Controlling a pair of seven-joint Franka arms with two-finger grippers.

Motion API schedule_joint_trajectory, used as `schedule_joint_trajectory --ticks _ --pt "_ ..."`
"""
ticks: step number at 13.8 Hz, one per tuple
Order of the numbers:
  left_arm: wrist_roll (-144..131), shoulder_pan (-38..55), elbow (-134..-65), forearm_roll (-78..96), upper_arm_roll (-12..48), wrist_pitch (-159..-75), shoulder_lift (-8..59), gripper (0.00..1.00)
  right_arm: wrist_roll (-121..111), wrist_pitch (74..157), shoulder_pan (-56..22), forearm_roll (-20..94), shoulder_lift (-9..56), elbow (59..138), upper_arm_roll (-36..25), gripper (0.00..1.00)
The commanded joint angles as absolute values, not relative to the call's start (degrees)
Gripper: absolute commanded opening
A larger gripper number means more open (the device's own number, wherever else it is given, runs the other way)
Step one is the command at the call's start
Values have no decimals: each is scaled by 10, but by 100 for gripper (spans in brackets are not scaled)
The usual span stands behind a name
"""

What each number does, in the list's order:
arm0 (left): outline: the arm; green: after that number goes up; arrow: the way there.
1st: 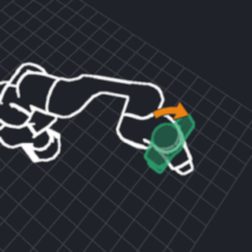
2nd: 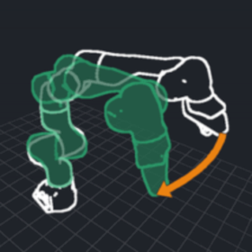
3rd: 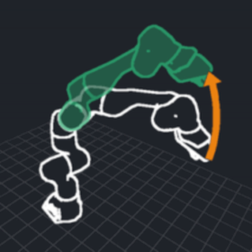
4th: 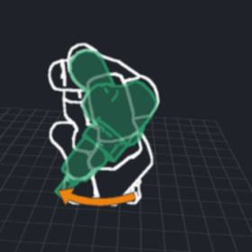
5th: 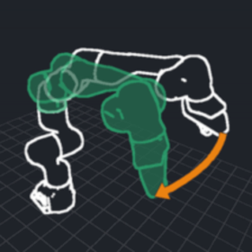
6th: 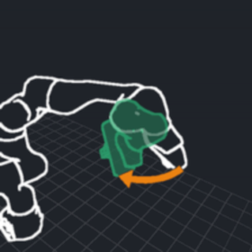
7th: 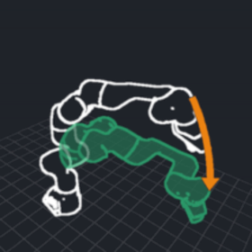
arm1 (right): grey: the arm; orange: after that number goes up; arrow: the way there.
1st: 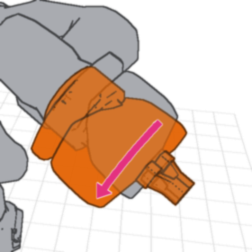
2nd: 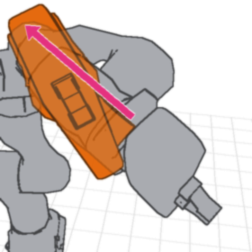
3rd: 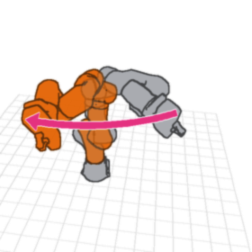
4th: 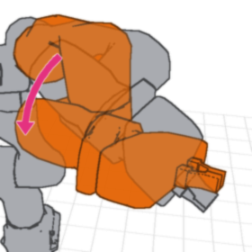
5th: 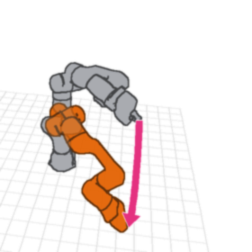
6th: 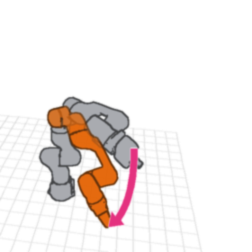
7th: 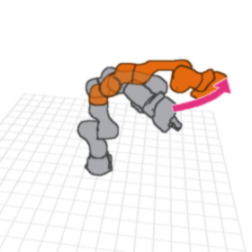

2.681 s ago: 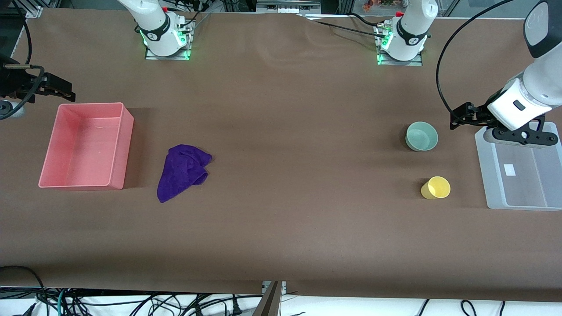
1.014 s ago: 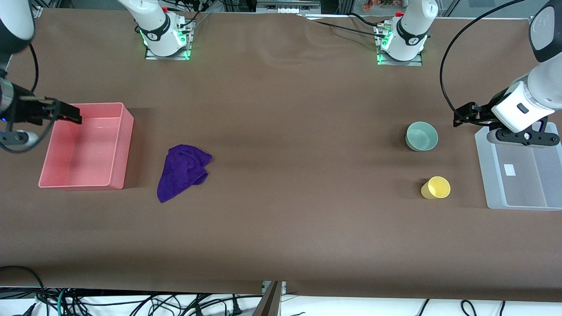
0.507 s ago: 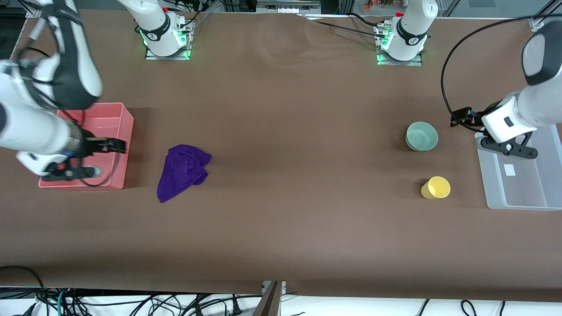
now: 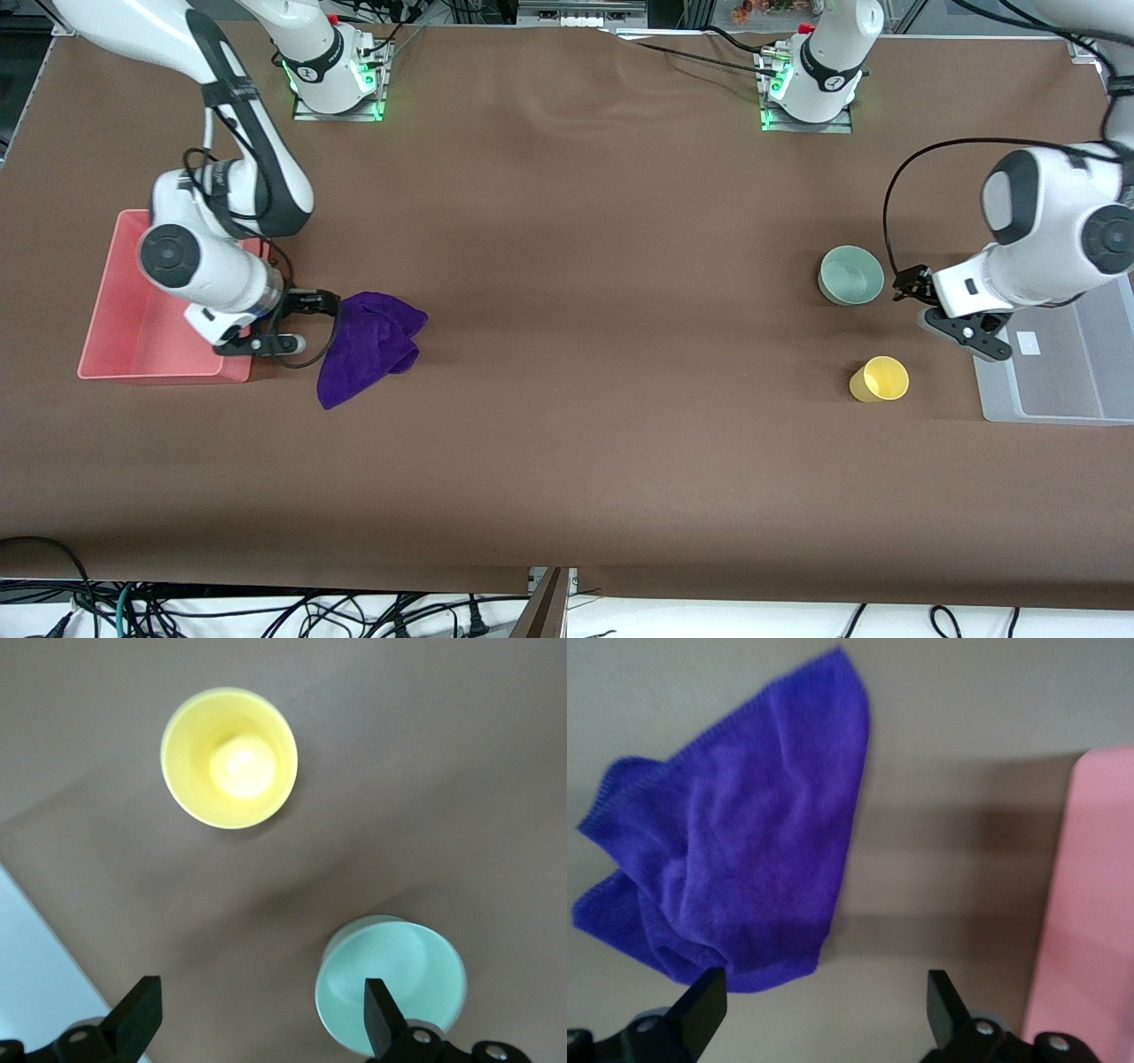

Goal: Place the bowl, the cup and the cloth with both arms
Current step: 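Move the right gripper toward the purple cloth while the left gripper reaches the green bowl, then grasp the purple cloth with the right gripper while the left gripper grasps the bowl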

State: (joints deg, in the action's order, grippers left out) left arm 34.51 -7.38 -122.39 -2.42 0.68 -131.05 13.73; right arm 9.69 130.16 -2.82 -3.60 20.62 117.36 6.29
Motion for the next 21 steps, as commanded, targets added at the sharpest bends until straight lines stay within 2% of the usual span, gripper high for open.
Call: schedule_joint_trajectory --ticks 1,4,5,6,7,8,9,10,13,15,17,21 --pt "360 -76 -1330 -35 11 -1408 127 100 134 1345 -36 -35 220 1194 65 100" --pt "398 -75 -1342 -35 13 -1412 147 97 182 1375 -44 -35 251 1195 76 100" --pt "402 -75 -1340 -35 13 -1418 156 88 198 1389 -51 -35 262 1195 76 100" --pt "403 -75 -1341 -35 13 -1428 164 60 206 1403 -54 -35 271 1198 76 100" --pt "407 -75 -1341 -35 13 -1429 172 28 212 1416 -58 -35 278 1198 76 91" --pt "407 -75 -1339 -35 13 -1429 179 7 213 1425 -59 -35 282 1199 76 49" --pt "408 -75 -1338 -35 13 -1429 183 0 213 1424 -61 -35 284 1199 76 16" --pt "408 -76 -1338 -35 13 -1429 183 0 213 1422 -62 -35 284 1199 76 0" --pt "414 -76 -1335 -35 14 -1427 178 0 201 1418 -62 -37 277 1193 76 0" --pt "416 -76 -1328 -35 14 -1411 154 0 194 1375 -62 -46 253 1170 76 0" --pt "418 -78 -1297 -35 11 -1340 124 0 169 1264 -57 -47 234 1106 76 0" --pt "525 -142 -1112 -34 8 -1139 136 0 27 1003 -43 -46 213 945 34 0"
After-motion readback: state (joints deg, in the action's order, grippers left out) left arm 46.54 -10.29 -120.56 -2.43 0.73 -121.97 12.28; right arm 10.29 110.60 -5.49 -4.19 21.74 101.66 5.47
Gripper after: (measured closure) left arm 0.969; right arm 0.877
